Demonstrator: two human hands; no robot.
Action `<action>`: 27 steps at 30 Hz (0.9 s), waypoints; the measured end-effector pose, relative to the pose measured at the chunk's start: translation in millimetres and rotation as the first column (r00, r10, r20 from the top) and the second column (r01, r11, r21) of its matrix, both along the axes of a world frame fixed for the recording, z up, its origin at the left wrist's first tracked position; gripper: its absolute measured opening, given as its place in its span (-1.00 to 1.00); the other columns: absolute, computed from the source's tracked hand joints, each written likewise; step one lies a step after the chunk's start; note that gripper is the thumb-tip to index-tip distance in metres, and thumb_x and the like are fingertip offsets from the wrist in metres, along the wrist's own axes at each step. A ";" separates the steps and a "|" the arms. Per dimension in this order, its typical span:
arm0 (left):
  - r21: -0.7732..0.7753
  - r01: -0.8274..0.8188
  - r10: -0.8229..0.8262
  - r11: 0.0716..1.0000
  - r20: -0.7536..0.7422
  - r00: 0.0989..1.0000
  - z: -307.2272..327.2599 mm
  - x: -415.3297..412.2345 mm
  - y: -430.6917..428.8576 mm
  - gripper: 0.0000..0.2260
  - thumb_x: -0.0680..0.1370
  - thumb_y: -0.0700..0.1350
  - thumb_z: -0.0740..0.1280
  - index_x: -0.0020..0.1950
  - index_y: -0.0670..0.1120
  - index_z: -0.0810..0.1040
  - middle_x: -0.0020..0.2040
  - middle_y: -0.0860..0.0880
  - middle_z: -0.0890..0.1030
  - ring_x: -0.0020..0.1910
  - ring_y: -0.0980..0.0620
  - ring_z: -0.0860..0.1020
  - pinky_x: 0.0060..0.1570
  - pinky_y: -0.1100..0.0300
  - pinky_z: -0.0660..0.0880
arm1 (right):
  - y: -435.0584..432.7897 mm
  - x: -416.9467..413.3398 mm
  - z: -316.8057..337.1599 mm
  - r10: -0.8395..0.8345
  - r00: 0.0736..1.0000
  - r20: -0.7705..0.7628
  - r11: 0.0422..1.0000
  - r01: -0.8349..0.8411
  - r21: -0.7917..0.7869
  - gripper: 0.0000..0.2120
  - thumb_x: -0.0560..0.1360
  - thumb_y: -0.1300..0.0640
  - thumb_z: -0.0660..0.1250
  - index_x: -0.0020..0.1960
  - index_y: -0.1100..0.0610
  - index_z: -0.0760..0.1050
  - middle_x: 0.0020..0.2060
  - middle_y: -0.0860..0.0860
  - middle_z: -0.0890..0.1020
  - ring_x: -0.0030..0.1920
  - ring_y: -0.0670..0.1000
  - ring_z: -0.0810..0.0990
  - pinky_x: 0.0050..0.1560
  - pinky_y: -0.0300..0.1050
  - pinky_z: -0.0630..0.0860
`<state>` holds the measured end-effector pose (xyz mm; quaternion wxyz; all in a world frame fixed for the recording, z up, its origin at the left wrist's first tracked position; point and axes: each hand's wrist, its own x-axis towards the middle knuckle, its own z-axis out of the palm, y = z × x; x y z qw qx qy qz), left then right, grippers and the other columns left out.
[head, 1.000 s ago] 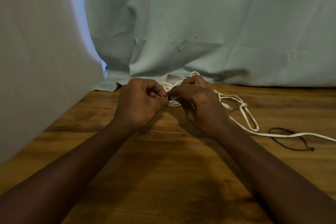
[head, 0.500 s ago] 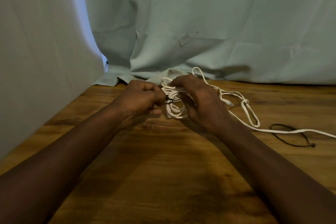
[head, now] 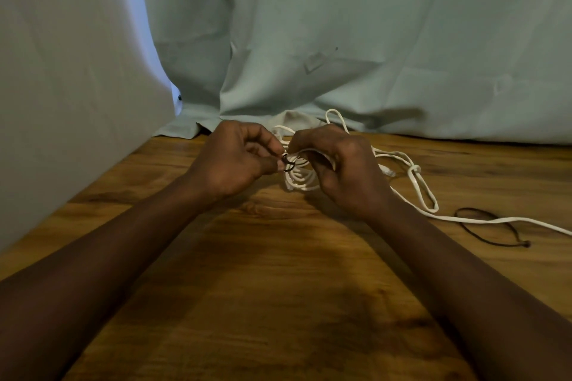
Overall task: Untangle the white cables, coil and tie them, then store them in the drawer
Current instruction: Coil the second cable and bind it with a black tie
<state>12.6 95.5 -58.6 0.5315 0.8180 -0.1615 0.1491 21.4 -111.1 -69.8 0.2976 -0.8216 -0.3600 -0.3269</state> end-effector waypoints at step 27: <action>-0.268 0.332 -0.298 0.904 0.162 0.941 0.9 4.1 5.5 -0.84 0.49 -0.14 0.47 -0.02 -0.21 0.65 -0.13 -0.17 0.73 -0.15 -0.08 0.71 -0.08 0.09 0.66 | 14.7 -16.6 5.5 0.452 0.835 -0.314 0.704 -0.118 0.700 -0.89 0.55 0.36 0.38 0.07 0.30 0.63 -0.01 0.14 0.74 0.01 0.02 0.72 0.01 -0.18 0.61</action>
